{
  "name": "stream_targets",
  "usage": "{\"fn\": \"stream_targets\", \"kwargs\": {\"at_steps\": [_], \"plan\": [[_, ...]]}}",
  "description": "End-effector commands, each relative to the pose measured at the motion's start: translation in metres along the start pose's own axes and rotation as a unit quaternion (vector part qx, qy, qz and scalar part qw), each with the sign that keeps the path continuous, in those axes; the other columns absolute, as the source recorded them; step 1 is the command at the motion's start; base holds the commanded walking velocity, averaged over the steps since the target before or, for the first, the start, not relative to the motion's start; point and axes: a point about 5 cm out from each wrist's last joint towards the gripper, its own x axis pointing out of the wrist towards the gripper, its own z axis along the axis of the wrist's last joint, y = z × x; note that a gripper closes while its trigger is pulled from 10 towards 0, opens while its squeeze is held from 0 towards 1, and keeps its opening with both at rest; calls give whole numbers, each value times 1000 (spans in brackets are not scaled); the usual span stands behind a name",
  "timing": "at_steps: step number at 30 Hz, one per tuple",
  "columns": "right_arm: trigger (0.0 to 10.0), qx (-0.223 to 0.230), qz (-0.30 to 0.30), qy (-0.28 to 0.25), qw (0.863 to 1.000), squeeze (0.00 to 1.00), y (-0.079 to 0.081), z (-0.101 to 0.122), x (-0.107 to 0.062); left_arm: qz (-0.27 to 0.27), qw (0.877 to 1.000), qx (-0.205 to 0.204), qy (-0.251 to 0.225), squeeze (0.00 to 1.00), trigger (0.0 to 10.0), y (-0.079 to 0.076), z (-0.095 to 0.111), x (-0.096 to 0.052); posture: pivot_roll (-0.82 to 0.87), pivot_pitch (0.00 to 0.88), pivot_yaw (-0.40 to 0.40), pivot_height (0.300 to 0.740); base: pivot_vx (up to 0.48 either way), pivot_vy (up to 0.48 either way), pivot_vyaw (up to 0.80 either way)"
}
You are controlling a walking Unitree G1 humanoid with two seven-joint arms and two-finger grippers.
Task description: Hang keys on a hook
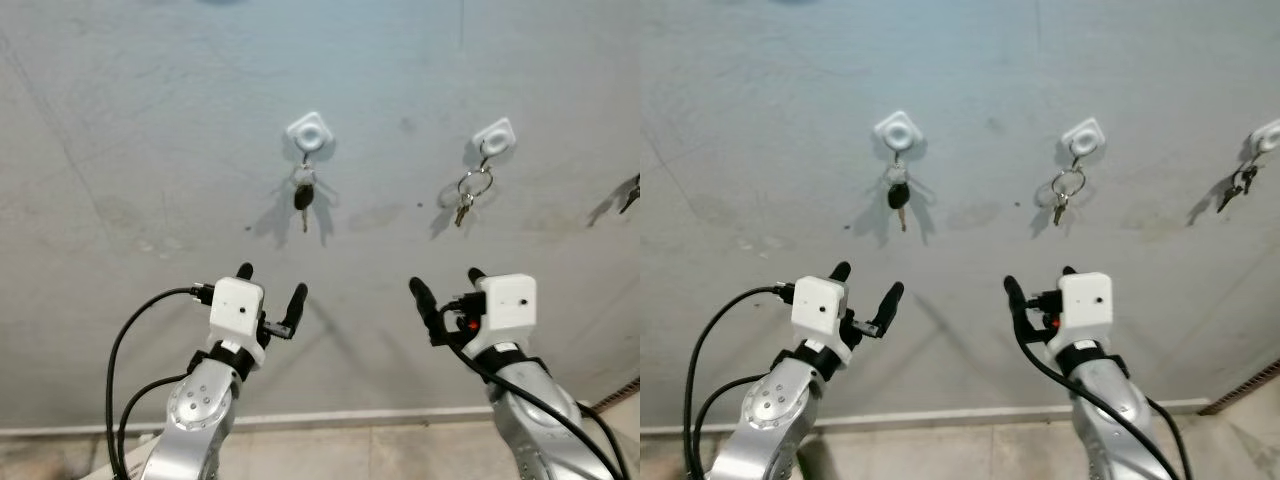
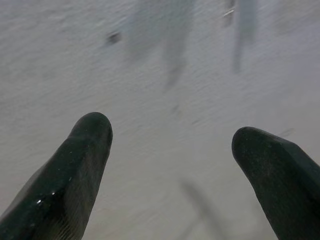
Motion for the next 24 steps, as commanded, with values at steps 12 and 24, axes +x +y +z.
{"fn": "stream_targets", "kwargs": {"at_steps": [12, 24], "plan": [[10000, 0, -2, 1, 1000, 0, -1, -1, 4, -6, 1000, 7, -3, 0, 10000, -4, 3, 5, -20, 0, 32, 740, 0, 0, 0], [10000, 2, 2, 1, 1000, 0, 2, -1, 6, -3, 1000, 16, -3, 0, 10000, -2, 2, 5, -15, 0, 38, 740, -134, 0, 0]]}}
